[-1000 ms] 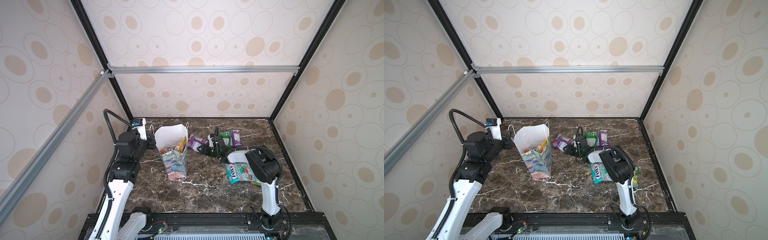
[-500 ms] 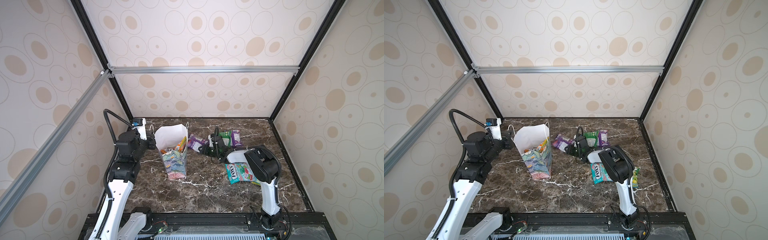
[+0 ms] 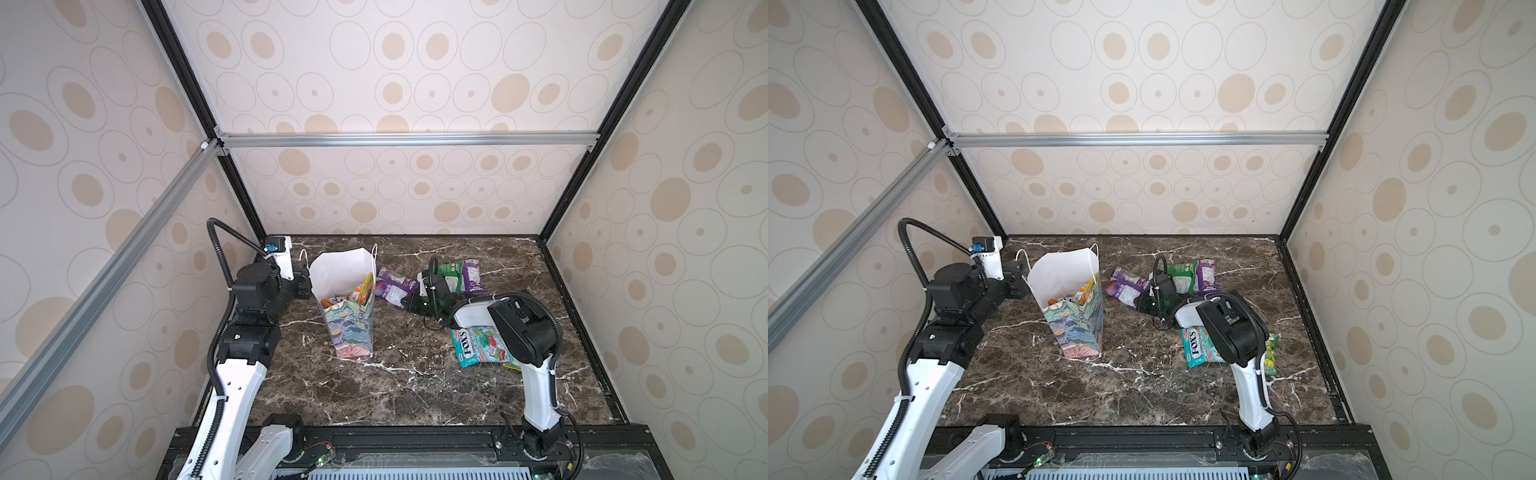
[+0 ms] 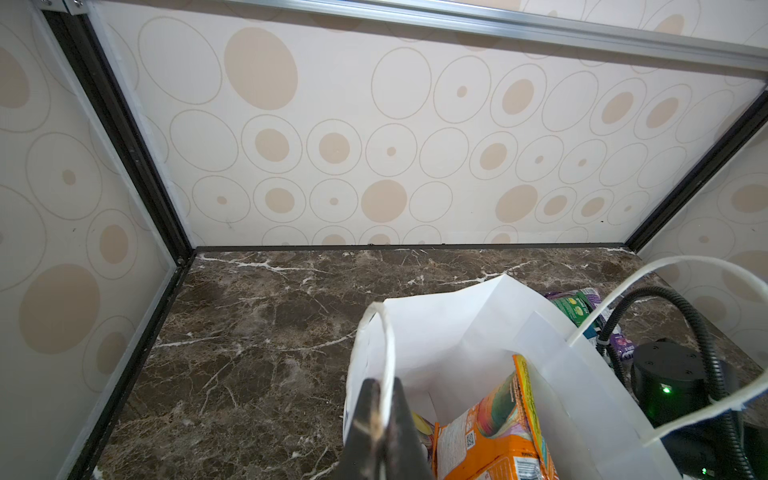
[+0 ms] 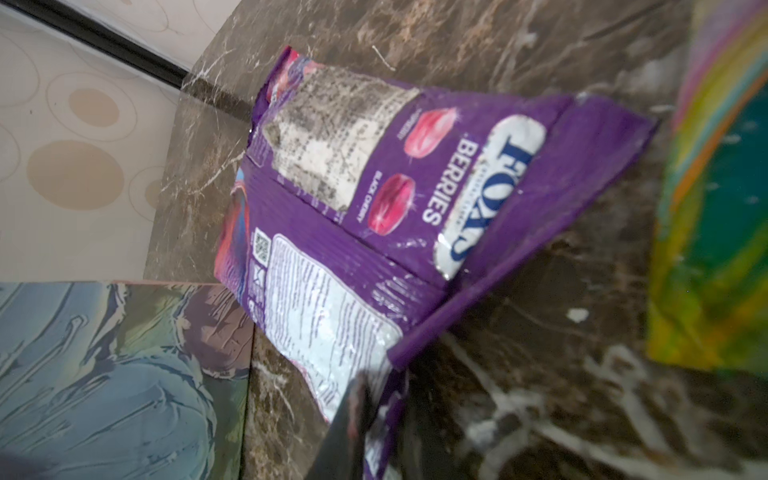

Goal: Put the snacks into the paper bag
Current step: 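Lower the open right gripper onto the purple bag's edge and close it, then lift the purple bag with the right gripper off the table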

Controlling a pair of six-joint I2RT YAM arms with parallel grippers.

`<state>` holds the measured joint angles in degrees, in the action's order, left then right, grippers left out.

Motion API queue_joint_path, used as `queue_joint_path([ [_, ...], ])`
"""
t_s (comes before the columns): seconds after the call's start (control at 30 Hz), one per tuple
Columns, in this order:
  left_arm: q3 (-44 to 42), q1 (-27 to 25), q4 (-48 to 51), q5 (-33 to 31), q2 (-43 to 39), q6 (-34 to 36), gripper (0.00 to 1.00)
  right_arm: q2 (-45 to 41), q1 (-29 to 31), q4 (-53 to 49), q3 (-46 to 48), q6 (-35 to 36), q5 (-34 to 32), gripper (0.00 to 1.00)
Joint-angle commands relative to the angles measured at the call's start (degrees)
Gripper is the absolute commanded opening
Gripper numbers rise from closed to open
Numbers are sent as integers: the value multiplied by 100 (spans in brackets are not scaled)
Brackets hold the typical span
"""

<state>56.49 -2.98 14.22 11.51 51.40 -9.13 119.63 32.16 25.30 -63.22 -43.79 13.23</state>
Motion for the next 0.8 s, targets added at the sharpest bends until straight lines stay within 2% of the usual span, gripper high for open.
queue_joint_path([
  [0.0, 39, 26, -41, 51, -28, 44, 4, -41, -17, -102, 94, 24, -56, 13],
  [0.47, 21, 26, -69, 70, -79, 20, 4, -620, -2, -161, 315, 221, -168, 0],
  [0.77, 15, 26, -85, 124, -75, 12, 4, -968, 25, -111, 310, 169, 33, 0],
])
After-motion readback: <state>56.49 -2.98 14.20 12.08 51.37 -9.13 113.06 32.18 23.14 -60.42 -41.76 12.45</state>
